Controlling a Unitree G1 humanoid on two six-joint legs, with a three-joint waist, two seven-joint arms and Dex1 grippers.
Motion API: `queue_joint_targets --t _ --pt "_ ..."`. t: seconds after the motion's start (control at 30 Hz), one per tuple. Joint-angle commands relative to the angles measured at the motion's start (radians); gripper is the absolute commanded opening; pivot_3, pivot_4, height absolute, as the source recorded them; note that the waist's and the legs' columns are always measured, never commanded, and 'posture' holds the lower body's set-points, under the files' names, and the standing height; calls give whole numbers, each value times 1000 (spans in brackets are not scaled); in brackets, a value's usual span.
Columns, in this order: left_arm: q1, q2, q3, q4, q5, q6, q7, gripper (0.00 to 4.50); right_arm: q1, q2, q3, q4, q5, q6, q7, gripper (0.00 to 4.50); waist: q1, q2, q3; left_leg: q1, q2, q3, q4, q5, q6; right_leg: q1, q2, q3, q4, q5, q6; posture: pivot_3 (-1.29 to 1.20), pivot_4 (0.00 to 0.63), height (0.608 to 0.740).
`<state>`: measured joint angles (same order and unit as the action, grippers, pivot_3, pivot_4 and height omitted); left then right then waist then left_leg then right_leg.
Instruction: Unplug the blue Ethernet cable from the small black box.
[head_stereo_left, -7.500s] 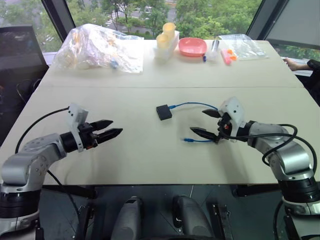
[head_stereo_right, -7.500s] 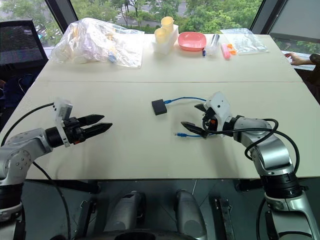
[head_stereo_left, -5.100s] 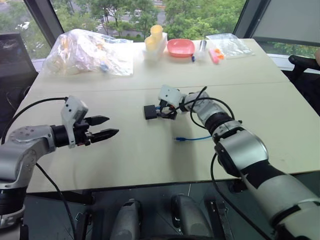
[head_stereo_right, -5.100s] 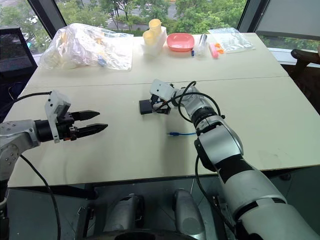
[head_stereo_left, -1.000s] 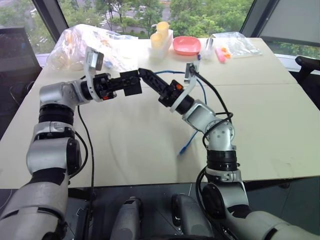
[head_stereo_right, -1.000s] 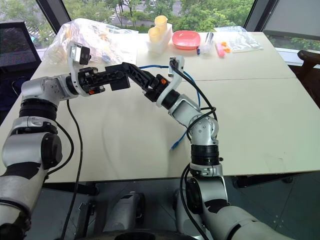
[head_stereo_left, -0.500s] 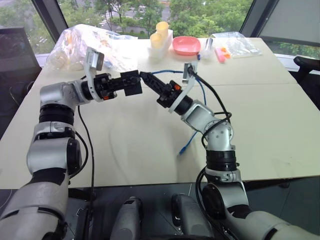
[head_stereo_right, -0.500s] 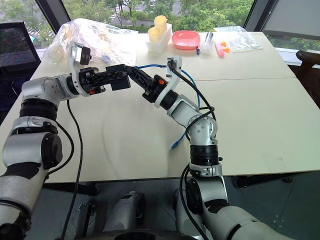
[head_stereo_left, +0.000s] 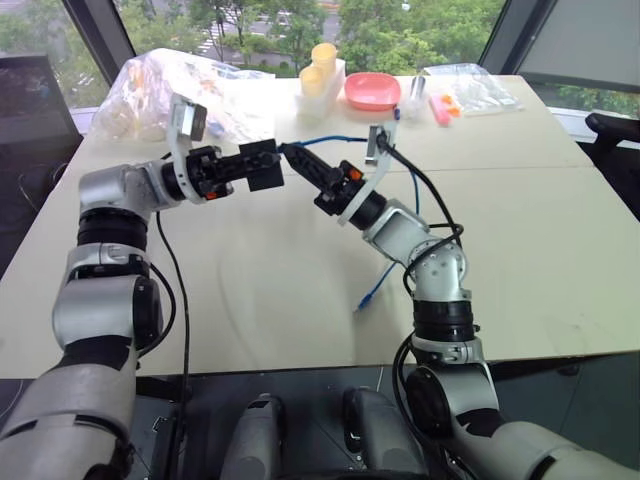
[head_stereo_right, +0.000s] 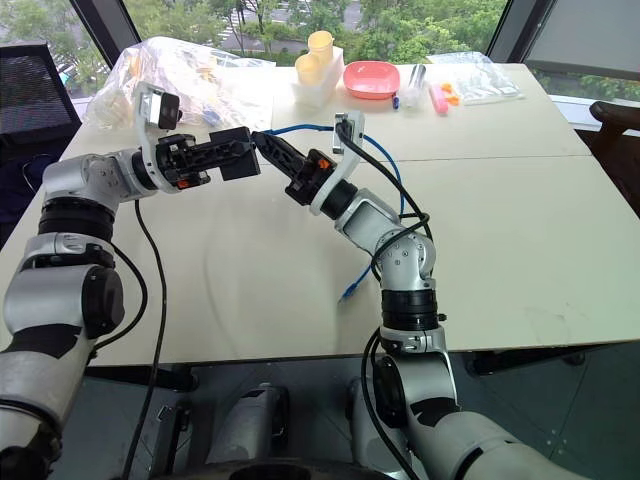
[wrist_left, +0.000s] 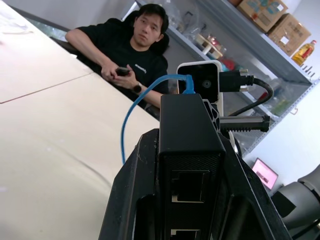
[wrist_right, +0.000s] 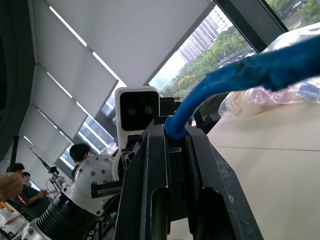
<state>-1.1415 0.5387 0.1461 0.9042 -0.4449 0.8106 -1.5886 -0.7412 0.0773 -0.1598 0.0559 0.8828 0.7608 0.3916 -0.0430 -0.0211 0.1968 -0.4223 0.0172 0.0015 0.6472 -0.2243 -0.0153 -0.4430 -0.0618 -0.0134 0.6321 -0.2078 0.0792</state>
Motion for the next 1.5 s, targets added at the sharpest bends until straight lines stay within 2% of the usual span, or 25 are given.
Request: queue_joint_targets --t 0.03,0.2,0.37,0.47,0.6,0.87,1.5 --pt "-28 71 34 13 -6 -33 8 560 -24 -24 -69 12 10 -47 -35 81 0 0 0 0 0 0 0 0 0 0 0 0 0 0 0 0 150 740" --pt "-37 110 44 40 -6 -41 12 560 -36 -46 -90 36 6 -74 -42 81 0 0 0 0 0 0 0 0 0 0 0 0 0 0 0 0 150 740" --pt "-17 89 28 8 -12 -29 12 560 -42 -53 -53 45 -32 -90 -25 81 1 0 0 0 0 0 0 0 0 0 0 0 0 0 0 0 150 740" --pt "-1 64 13 -19 -18 -18 8 560 -42 -52 -17 43 -46 -99 -4 1285 1 0 0 0 0 0 0 0 0 0 0 0 0 0 0 0 150 740" --pt "24 42 -2 -64 -34 12 4 560 -47 -56 31 27 -69 -97 32 3148 2 0 0 0 0 0 0 0 0 0 0 0 0 0 0 0 150 740" --pt "36 27 16 -82 -46 24 41 560 -15 -47 60 -37 -4 -31 107 3148 1 0 0 0 0 0 0 0 0 0 0 0 0 0 0 0 150 740" --pt "44 17 -7 -106 -49 36 20 560 -2 -24 60 -18 -26 -39 90 3148 1 0 0 0 0 0 0 0 0 0 0 0 0 0 0 0 150 740"
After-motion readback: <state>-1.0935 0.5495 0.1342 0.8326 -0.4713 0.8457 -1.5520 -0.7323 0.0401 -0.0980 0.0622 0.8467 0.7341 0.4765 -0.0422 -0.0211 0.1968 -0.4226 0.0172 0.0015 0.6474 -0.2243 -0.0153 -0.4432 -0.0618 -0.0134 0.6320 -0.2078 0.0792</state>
